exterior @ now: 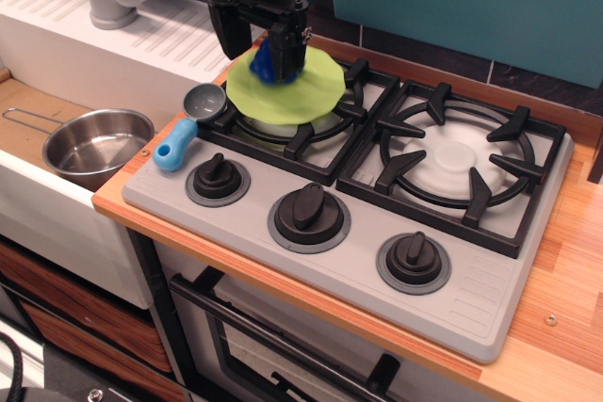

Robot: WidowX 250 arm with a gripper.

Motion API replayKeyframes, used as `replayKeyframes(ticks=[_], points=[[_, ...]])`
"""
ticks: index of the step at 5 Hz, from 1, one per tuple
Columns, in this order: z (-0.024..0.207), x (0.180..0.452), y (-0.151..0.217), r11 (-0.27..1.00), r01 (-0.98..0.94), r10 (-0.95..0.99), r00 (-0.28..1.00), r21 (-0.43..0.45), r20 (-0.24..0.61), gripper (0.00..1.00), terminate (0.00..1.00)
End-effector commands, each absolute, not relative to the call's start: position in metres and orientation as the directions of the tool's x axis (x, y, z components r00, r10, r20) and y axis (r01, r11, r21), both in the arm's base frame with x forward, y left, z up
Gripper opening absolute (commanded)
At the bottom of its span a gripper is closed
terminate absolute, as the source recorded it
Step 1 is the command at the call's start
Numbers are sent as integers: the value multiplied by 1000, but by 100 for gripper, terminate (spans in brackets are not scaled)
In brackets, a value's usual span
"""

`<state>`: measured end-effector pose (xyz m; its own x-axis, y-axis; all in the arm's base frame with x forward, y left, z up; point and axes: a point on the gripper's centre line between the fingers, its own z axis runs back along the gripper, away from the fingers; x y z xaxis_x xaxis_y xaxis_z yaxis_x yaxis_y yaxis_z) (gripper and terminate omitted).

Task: Put blueberry on plate and spoon in pot or pan in sink

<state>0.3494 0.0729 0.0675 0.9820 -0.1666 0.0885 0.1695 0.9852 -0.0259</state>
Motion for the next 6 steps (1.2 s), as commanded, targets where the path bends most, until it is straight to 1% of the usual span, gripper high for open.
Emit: replayKeyframes(ticks=[1, 3, 6], points=[[100, 361, 51, 991, 134, -134, 987, 4, 89, 100, 0], [131, 353, 49, 989, 146, -147, 988, 22, 49, 100, 0], [131, 353, 49, 989, 146, -147, 988, 22, 49, 100, 0]])
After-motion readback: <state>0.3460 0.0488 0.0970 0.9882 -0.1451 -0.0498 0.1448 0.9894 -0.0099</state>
